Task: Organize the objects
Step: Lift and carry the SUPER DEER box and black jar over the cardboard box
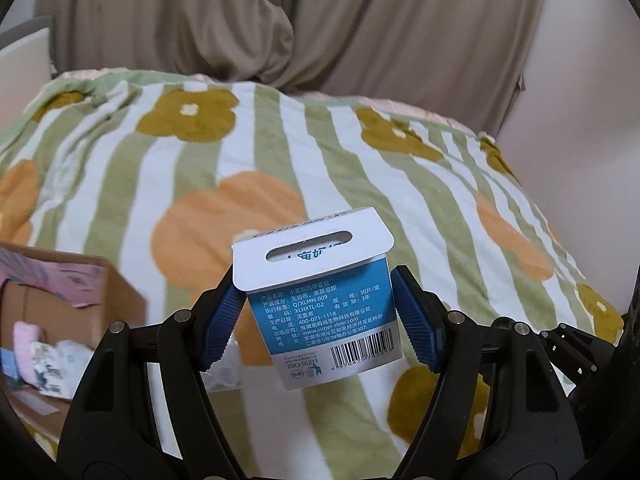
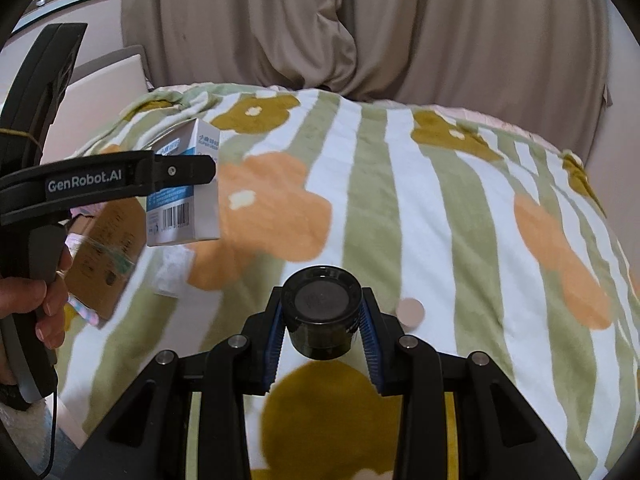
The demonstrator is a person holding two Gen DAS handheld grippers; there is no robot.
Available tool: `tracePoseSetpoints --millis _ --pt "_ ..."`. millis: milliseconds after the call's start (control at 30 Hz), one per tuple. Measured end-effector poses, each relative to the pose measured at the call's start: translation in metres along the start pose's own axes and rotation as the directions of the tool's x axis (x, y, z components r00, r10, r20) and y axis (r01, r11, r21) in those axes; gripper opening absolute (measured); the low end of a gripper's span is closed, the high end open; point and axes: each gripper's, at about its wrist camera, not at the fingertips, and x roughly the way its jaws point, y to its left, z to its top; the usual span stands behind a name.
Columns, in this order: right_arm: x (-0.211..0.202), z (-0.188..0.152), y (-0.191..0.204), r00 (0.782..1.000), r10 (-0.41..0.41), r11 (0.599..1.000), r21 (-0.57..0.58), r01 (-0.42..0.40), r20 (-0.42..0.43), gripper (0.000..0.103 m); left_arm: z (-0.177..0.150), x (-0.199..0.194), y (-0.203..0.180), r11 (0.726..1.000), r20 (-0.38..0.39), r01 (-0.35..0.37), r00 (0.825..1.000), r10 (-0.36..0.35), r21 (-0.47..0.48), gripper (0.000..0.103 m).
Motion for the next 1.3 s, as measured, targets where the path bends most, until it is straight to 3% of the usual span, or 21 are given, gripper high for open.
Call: tracePoseSetpoints --millis 300,633,1300 --pt "-0.014 0.028 0.055 0.997 0.076 0.997 -0.024 -0.076 0.025 0.033 0.009 -0.061 0.055 0.997 0.072 -0.063 0.995 0.066 -0.034 0.071" --pt "-0.013 0.057 0.123 0.987 0.157 0.985 -0.082 -0.154 0.038 0.033 0.008 -0.115 0.143 0.984 0.118 -0.139 0.981 0.152 -0.110 0.071" --pt "0.049 0.081 0.285 0.960 0.276 0.937 -0.211 -0.280 -0.052 0.033 -0.030 -0.148 0.317 0.938 0.065 -0.244 0.961 0.267 -0.245 0.071"
